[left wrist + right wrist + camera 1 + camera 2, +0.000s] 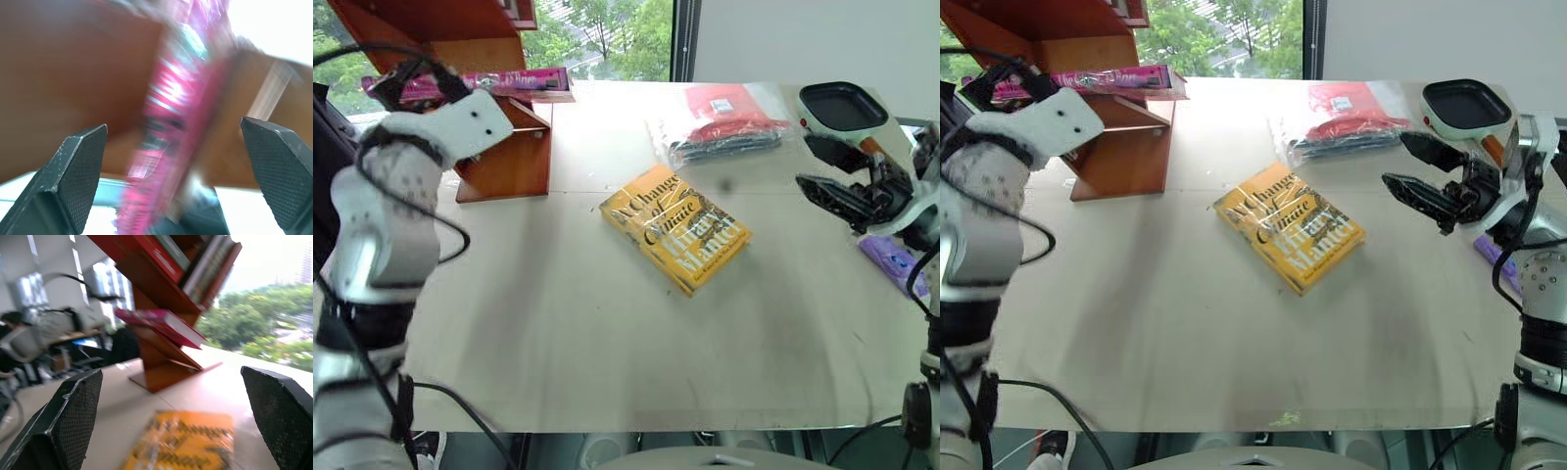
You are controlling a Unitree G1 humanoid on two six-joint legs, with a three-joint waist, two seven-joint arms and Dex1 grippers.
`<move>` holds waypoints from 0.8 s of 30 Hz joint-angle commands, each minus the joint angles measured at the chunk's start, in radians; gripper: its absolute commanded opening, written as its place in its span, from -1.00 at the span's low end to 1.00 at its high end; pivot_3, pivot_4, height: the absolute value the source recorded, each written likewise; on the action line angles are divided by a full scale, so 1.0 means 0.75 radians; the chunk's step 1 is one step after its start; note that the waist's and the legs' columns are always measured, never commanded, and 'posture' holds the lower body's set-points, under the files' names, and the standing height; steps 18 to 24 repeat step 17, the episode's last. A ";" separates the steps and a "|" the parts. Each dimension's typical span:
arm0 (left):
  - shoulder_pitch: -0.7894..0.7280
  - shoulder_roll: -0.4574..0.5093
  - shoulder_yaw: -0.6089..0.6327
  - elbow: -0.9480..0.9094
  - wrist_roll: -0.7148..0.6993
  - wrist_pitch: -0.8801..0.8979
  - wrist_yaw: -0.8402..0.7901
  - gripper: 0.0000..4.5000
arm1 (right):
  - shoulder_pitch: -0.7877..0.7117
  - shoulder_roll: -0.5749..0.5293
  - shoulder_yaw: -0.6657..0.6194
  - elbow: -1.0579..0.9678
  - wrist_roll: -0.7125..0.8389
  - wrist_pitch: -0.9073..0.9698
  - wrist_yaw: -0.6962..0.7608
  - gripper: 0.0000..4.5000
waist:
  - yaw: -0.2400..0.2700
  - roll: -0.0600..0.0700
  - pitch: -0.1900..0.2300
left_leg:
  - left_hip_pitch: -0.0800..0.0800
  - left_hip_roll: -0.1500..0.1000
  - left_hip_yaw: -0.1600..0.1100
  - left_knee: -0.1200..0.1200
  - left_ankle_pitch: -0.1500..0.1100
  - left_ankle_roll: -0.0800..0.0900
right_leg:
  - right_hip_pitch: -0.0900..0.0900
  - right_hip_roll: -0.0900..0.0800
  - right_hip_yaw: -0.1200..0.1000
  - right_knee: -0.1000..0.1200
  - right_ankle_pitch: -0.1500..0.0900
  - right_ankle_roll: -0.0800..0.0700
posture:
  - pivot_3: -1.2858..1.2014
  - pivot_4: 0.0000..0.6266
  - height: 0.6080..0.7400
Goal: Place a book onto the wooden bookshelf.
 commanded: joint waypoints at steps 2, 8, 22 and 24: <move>0.148 -0.153 0.273 -0.212 -0.110 -0.060 0.126 0.98 | 0.157 -0.001 -0.022 0.037 -0.135 -0.185 0.032 1.00 | 0.000 0.000 0.000 | 0.000 0.000 0.000 -0.001 0.000 0.000 | 0.000 0.000 0.000 -0.002 0.000 0.000 | 0.03 -0.52 0.70; 0.429 -0.528 0.195 -0.331 -0.857 0.213 -0.255 0.98 | 0.337 0.030 0.143 0.226 -0.544 -0.624 -0.016 1.00 | -0.006 0.006 -0.010 | 0.030 0.000 0.003 -0.002 0.000 0.001 | 0.029 -0.001 0.002 -0.004 -0.001 0.001 | 0.03 -0.52 0.70; 0.843 -0.380 -0.012 -0.205 -0.943 0.192 -0.527 0.98 | 0.409 0.108 0.187 0.352 -0.726 -0.780 -0.279 1.00 | -0.027 0.004 -0.011 | 0.044 0.006 0.009 -0.008 -0.001 0.001 | 0.033 0.005 0.009 0.000 -0.001 -0.002 | 0.03 -0.52 0.70; 0.843 -0.380 -0.012 -0.205 -0.943 0.192 -0.527 0.98 | 0.409 0.108 0.187 0.352 -0.726 -0.780 -0.279 1.00 | -0.027 0.004 -0.011 | 0.044 0.006 0.009 -0.008 -0.001 0.001 | 0.033 0.005 0.009 0.000 -0.001 -0.002 | 0.03 -0.52 0.70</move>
